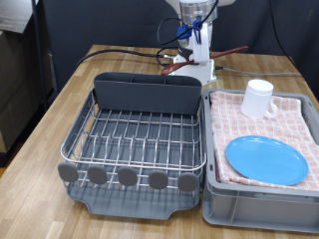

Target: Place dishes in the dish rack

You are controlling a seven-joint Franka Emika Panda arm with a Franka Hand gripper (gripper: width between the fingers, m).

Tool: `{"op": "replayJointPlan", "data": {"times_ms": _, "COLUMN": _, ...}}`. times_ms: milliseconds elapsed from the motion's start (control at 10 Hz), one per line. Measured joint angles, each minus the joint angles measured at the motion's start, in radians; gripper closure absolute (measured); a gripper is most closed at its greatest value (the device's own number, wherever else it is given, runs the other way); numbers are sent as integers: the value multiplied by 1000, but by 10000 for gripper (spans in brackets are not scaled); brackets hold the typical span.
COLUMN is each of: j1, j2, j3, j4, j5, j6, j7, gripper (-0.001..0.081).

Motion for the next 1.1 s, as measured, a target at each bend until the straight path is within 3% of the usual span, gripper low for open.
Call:
{"op": "replayJointPlan", "data": {"times_ms": 500, "j1": 1, "j2": 6, "j3": -160, "j4": -4, "j5": 98, "j6": -63, "j7": -203, "gripper": 714}}
{"op": "replayJointPlan", "data": {"times_ms": 800, "j1": 1, "j2": 38, "j3": -268, "j4": -1, "j5": 107, "j6": -76, "j7": -337, "gripper": 714}}
{"op": "replayJointPlan", "data": {"times_ms": 1100, "j1": 1, "j2": 81, "j3": -326, "j4": 13, "j5": 108, "j6": -62, "j7": -414, "gripper": 714}}
